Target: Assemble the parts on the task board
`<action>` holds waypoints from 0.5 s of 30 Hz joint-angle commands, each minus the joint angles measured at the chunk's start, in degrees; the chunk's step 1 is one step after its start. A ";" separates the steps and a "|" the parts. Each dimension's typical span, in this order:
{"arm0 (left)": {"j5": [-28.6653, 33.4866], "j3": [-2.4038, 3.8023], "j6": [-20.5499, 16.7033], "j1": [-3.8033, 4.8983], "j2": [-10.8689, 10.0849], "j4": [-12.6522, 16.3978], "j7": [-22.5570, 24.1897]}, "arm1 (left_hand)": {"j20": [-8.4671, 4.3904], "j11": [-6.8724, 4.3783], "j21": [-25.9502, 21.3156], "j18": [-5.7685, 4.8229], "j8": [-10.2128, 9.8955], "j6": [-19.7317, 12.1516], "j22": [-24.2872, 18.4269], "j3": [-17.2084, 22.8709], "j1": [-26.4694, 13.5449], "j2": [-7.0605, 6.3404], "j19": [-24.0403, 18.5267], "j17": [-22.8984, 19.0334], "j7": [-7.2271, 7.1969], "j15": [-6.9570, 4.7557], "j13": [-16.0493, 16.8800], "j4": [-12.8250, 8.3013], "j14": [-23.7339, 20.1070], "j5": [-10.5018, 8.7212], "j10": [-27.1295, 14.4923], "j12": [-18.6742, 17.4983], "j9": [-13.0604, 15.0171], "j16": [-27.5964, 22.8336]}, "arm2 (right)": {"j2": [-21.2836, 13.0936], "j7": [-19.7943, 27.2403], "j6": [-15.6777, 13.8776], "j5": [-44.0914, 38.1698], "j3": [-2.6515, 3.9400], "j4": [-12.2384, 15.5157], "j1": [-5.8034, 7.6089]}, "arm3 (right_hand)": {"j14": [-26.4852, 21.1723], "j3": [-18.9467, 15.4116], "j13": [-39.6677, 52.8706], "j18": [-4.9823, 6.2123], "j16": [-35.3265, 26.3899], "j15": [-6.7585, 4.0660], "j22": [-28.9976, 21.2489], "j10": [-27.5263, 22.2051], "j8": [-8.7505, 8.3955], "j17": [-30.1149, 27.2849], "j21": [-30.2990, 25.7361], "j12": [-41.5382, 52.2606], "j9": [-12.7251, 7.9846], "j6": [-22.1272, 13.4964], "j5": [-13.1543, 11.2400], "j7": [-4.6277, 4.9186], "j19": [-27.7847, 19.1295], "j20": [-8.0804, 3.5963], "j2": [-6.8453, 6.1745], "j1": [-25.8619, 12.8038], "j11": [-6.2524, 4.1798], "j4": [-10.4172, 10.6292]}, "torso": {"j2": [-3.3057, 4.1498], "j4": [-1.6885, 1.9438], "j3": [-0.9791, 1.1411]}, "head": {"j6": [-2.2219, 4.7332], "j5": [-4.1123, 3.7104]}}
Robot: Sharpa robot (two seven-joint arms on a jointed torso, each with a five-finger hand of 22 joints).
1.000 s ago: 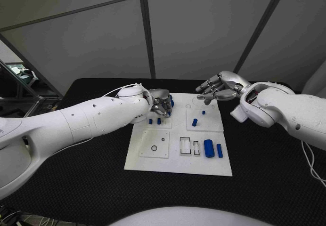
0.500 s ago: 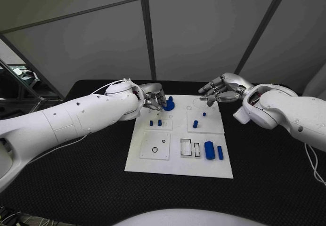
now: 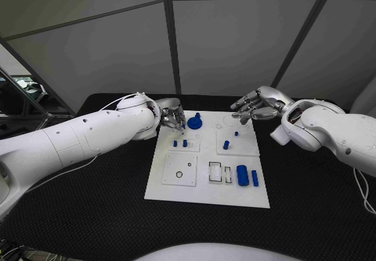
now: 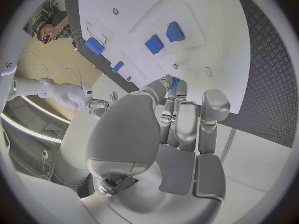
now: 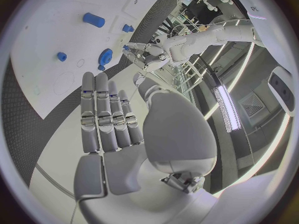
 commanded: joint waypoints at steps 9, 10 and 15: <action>0.93 -0.09 2.06 -0.52 0.13 -0.60 -0.39 | 0.08 -0.07 -0.35 -0.33 -0.36 0.39 -0.11 0.26 -0.45 0.02 -0.33 -0.12 -0.12 -0.12 -0.11 0.02 0.87 -0.33 0.42 -0.22 -0.02 -0.17 | -0.06 0.09 0.24 -0.49 0.04 0.07 0.11 | 0.63 -0.18 -0.15 0.63 -0.51 -0.03 -0.17 0.44 -0.06 -0.07 -0.29 -0.38 0.03 0.23 0.28 0.23 0.58 0.02 0.30 -0.44 -0.11 -0.11 | 0.00 -0.13 0.04 | -0.67 0.09; 0.93 -0.09 2.16 -0.54 0.16 -0.61 -0.38 | 0.08 -0.07 -0.35 -0.33 -0.36 0.39 -0.11 0.26 -0.45 0.02 -0.33 -0.12 -0.12 -0.12 -0.11 0.02 0.87 -0.33 0.42 -0.22 -0.02 -0.17 | -0.06 0.09 0.25 -0.51 0.04 0.07 0.11 | 0.63 -0.18 -0.15 0.63 -0.51 -0.02 -0.17 0.44 -0.06 -0.07 -0.29 -0.38 0.03 0.23 0.28 0.23 0.58 0.02 0.29 -0.44 -0.11 -0.11 | 0.00 -0.16 0.02 | -0.77 0.07; 0.93 -0.10 2.73 -0.62 0.33 -0.63 -0.34 | 0.08 -0.09 -0.40 -0.31 -0.37 0.43 -0.15 0.34 -0.44 0.03 -0.37 -0.16 -0.13 -0.13 -0.14 -0.02 0.85 -0.40 0.46 -0.22 -0.03 -0.20 | -0.07 0.07 0.30 -0.55 0.04 0.08 0.11 | 0.63 -0.20 -0.16 0.63 -0.53 -0.02 -0.19 0.45 -0.06 -0.07 -0.31 -0.38 0.02 0.22 0.28 0.23 0.59 0.02 0.28 -0.46 -0.11 -0.11 | 0.04 -0.10 0.02 | -0.82 0.09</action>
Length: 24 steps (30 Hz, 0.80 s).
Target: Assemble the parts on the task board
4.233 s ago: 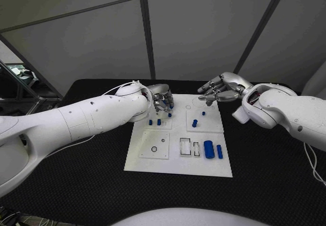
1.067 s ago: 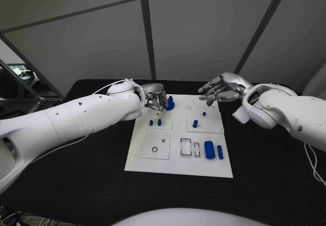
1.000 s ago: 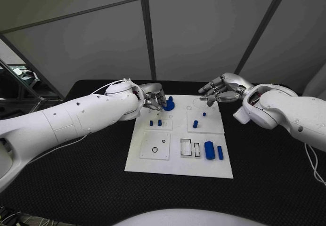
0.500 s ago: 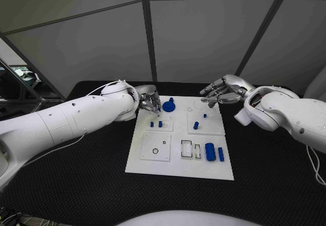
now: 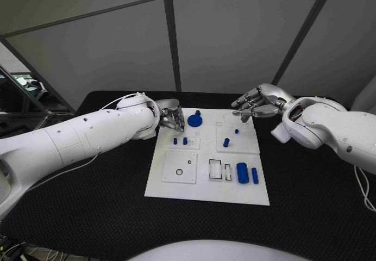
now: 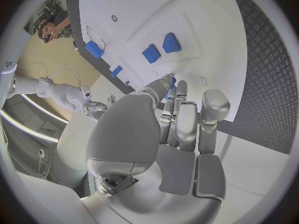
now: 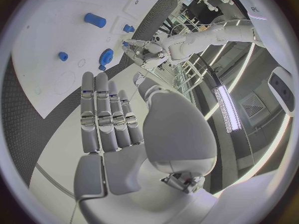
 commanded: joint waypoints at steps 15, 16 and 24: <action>0.38 -0.20 1.93 -0.23 0.87 -0.81 -0.19 | 0.07 -0.09 -0.56 -0.27 -0.29 0.46 -0.21 0.51 -0.50 0.05 -0.49 -0.20 -0.12 -0.15 -0.17 -0.09 0.78 -0.65 0.51 -0.25 0.04 -0.27 | 0.10 0.21 0.43 -0.32 0.04 0.07 0.11 | 0.22 -0.20 -0.07 0.63 -0.16 -0.03 -0.08 0.45 -0.06 -0.07 -0.31 -0.38 0.03 0.22 0.28 0.23 0.39 -0.18 0.28 -0.46 -0.11 -0.11 | 0.01 -0.03 0.04 | -0.09 -0.06; 0.38 -0.20 2.02 -0.24 0.91 -0.86 -0.24 | 0.07 -0.09 -0.56 -0.27 -0.29 0.46 -0.21 0.51 -0.50 0.05 -0.49 -0.20 -0.12 -0.15 -0.17 -0.09 0.78 -0.65 0.51 -0.25 0.04 -0.27 | 0.10 0.22 0.45 -0.32 0.04 0.07 0.11 | 0.22 -0.20 -0.07 0.63 -0.16 -0.03 -0.08 0.45 -0.06 -0.07 -0.31 -0.38 0.03 0.22 0.28 0.23 0.39 -0.18 0.28 -0.46 -0.11 -0.11 | 0.01 -0.03 0.04 | -0.09 -0.06; 0.31 -0.28 2.41 -0.28 1.21 -1.46 -0.83 | 0.08 -0.05 -0.68 -0.25 -0.40 0.38 -0.26 0.67 -0.52 -0.03 -0.60 -0.30 -0.06 -0.13 -0.27 -0.20 0.71 -0.91 0.48 -0.33 -0.02 -0.32 | 0.07 0.22 0.51 -0.25 0.04 0.10 0.11 | 0.22 -0.20 -0.07 0.63 -0.16 -0.03 -0.08 0.45 -0.06 -0.07 -0.31 -0.38 0.03 0.22 0.28 0.23 0.39 -0.18 0.28 -0.46 -0.11 -0.11 | 0.02 0.00 0.01 | -0.16 -0.05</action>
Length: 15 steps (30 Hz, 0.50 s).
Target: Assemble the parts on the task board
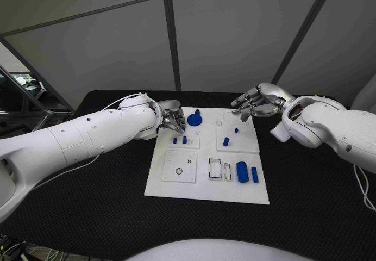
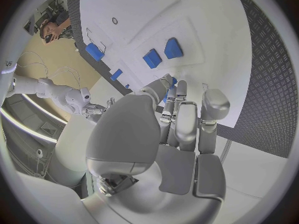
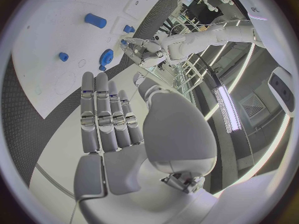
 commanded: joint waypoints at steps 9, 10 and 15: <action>0.14 -0.15 1.47 -0.04 0.47 -1.10 -0.64 | -0.11 0.24 -0.50 -0.24 -0.49 0.19 -0.11 0.58 -0.53 -0.14 -0.50 -0.28 0.04 -0.07 -0.20 -0.04 0.62 -0.35 0.16 -0.46 -0.14 -0.41 | 0.03 0.29 0.42 -0.03 0.04 0.13 0.11 | 0.23 -0.20 -0.08 0.63 -0.16 -0.03 -0.09 0.45 -0.06 -0.07 -0.31 -0.38 0.03 0.22 0.28 0.23 0.39 -0.18 0.28 -0.46 -0.11 -0.11 | 0.00 -0.04 -0.02 | 0.01 0.04; 0.14 -0.16 1.53 -0.04 0.48 -1.10 -0.64 | -0.11 0.24 -0.50 -0.24 -0.49 0.19 -0.11 0.59 -0.53 -0.14 -0.50 -0.28 0.05 -0.07 -0.20 -0.05 0.62 -0.36 0.16 -0.46 -0.14 -0.41 | 0.02 0.28 0.43 -0.03 0.04 0.13 0.11 | 0.23 -0.20 -0.08 0.63 -0.16 -0.03 -0.09 0.45 -0.06 -0.07 -0.31 -0.38 0.03 0.22 0.28 0.23 0.39 -0.18 0.28 -0.46 -0.11 -0.11 | -0.02 -0.02 -0.02 | -0.05 0.03; 0.14 -0.19 1.10 -0.05 0.38 -0.85 -0.60 | 0.04 0.58 -0.64 -0.25 -0.91 -0.80 -0.12 1.00 -0.73 -0.63 -0.63 -0.40 0.43 0.19 -0.58 -0.34 0.58 -0.40 -0.29 -0.87 -0.57 -0.38 | -0.01 0.27 0.41 -0.03 0.04 0.13 0.11 | 0.23 -0.20 -0.08 0.63 -0.16 -0.03 -0.09 0.45 -0.06 -0.07 -0.31 -0.38 0.03 0.22 0.28 0.23 0.39 -0.18 0.28 -0.46 -0.11 -0.11 | -0.02 0.03 -0.01 | -0.03 0.01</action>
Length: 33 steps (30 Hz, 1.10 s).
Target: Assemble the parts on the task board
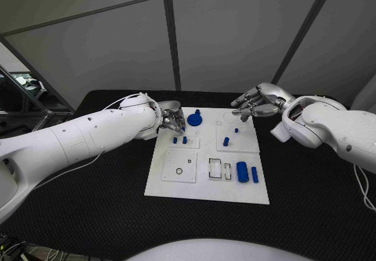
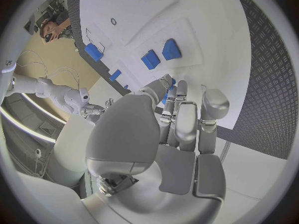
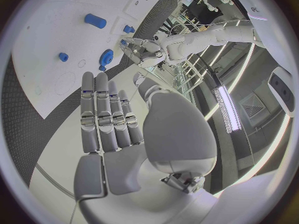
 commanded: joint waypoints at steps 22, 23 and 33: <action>-0.09 -0.10 -0.43 -0.14 -0.61 0.25 -1.17 | 0.34 0.38 -1.37 -0.05 -0.39 -10.94 -0.24 3.06 -2.03 -2.70 -0.84 -1.16 0.29 0.18 -1.90 -1.26 0.41 -1.78 0.27 -1.24 -5.38 -0.15 | -0.19 -0.44 -0.05 -0.48 0.04 0.07 0.11 | 0.23 -0.32 -0.21 0.61 -0.39 0.01 -0.25 0.37 -0.08 -0.08 -0.54 -0.45 0.02 0.19 0.27 0.25 0.50 -0.17 0.18 -0.56 -0.07 -0.20 | -0.01 0.06 -0.02 | -0.02 -0.03; -0.08 -0.10 -0.50 -0.14 -0.68 0.27 -1.18 | 0.34 0.38 -1.40 -0.05 -0.39 -11.24 -0.24 3.08 -2.06 -2.75 -0.84 -1.19 0.26 0.18 -1.95 -1.28 0.41 -1.82 0.27 -1.27 -5.57 -0.15 | -0.22 -0.57 -0.07 -0.62 0.04 0.06 0.11 | 0.23 -0.33 -0.22 0.61 -0.40 0.01 -0.26 0.37 -0.08 -0.09 -0.55 -0.45 0.02 0.19 0.27 0.25 0.50 -0.16 0.17 -0.56 -0.07 -0.21 | -0.01 0.07 -0.02 | -0.02 -0.01; 0.03 0.24 -2.10 -0.16 -2.95 1.44 -0.76 | 0.40 0.61 -2.55 0.18 -0.12 -12.34 -1.01 3.24 -2.20 -3.03 -1.46 -2.45 0.06 0.29 -2.47 -1.45 0.04 -1.87 -0.34 -1.85 -6.60 -0.83 | -1.12 -3.68 -1.45 -9.42 0.03 -0.44 0.11 | 11.35 1.20 -1.28 0.73 4.98 -3.13 2.24 0.70 1.15 2.87 4.65 -0.78 0.54 4.59 0.25 -1.30 9.65 -3.11 0.35 2.12 -1.67 -3.55 | -0.08 0.01 -0.04 | 0.17 -0.16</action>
